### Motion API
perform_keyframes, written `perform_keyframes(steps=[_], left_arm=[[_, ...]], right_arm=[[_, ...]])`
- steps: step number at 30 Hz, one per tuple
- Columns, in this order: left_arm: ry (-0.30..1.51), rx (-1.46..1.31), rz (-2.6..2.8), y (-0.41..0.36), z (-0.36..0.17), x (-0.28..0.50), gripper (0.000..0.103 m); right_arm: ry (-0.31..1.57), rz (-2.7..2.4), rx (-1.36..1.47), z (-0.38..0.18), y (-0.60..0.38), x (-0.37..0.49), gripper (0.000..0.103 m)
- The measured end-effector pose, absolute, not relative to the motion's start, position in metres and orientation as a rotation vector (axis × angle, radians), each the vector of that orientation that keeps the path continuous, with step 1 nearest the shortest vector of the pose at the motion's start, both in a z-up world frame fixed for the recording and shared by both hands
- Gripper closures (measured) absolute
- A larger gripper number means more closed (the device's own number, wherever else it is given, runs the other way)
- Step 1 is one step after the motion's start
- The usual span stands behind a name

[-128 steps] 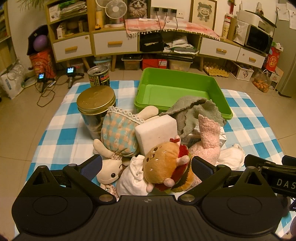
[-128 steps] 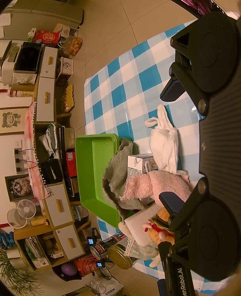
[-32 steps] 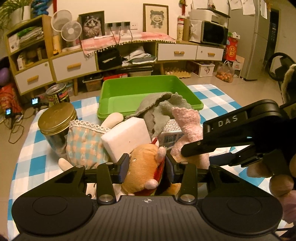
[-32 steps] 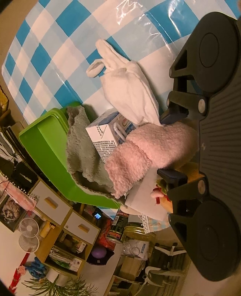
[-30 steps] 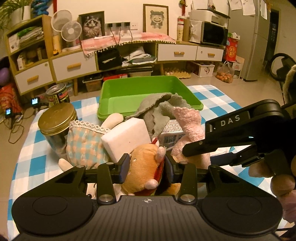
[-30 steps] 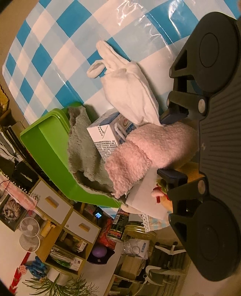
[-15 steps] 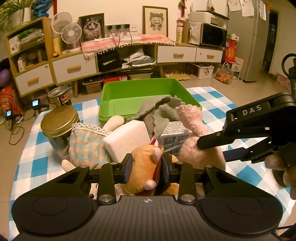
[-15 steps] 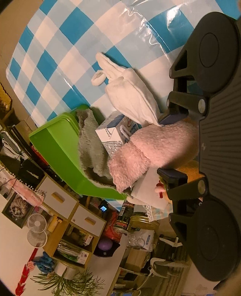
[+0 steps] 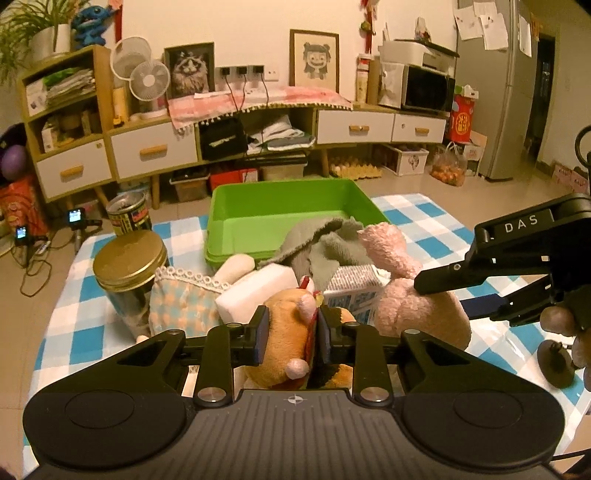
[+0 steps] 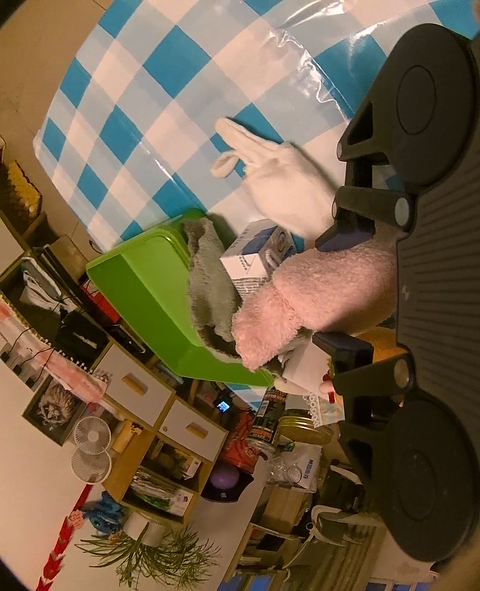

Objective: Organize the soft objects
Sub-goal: 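Carry both plushes over the green tray and open both grippers to drop them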

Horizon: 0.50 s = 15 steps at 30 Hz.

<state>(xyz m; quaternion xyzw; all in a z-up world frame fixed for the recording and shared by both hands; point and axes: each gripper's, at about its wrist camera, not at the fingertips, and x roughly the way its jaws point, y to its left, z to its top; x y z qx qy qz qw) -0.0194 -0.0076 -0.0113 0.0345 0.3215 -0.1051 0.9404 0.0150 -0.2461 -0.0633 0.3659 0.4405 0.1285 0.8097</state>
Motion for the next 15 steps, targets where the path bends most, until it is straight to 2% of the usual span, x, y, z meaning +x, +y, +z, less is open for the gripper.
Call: perform_keyframes(steps=[15], left_arm=[[0.576, -0.011, -0.183, 0.006, 0.015, -0.015, 0.076]], right_arm=[[0.823, 0.246, 0.873, -0.037, -0.277, 0.016, 0.095]])
